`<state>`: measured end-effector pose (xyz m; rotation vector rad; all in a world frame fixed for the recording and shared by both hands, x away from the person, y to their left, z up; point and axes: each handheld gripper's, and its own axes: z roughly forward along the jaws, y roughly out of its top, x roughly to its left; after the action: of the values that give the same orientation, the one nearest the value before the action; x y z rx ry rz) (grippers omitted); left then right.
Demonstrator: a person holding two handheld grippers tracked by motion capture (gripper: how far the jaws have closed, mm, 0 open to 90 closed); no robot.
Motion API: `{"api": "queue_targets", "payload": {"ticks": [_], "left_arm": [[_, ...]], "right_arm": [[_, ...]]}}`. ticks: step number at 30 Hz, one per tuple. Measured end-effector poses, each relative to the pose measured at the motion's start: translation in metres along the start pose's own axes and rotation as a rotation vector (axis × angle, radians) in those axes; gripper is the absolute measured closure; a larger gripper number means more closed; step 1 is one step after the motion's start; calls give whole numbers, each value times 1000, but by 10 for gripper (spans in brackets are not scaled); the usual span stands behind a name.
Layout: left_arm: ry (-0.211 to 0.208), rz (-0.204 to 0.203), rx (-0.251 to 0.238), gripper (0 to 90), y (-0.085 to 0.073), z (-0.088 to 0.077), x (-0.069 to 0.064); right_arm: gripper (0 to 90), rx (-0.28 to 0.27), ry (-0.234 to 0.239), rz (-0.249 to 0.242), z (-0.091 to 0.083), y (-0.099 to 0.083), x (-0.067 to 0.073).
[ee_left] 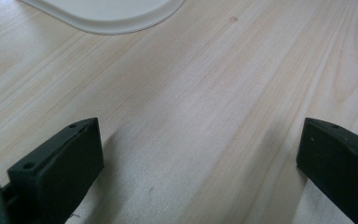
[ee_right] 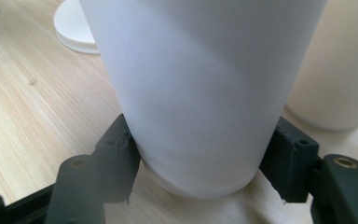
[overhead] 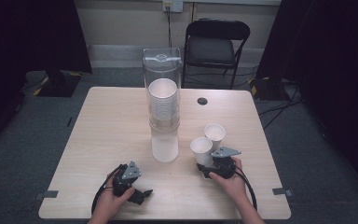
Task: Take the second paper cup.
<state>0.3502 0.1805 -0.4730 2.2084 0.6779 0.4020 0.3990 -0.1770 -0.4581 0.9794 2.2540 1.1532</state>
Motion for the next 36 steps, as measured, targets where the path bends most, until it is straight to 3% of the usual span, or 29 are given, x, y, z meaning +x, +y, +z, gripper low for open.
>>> {"api": "queue_targets", "payload": {"ticks": [6, 15, 24, 36], "left_arm": [[5, 4, 2, 0, 0, 0, 0], [3, 5, 4, 0, 0, 0, 0], [3, 3, 3, 0, 0, 0, 0], [-1, -1, -2, 0, 0, 0, 0]], "right_arm": [[354, 35, -8, 6, -3, -4, -5], [345, 36, -11, 32, -8, -7, -11], [336, 39, -21, 18, -13, -11, -15], [254, 56, -47, 3, -17, -15, -15]]}}
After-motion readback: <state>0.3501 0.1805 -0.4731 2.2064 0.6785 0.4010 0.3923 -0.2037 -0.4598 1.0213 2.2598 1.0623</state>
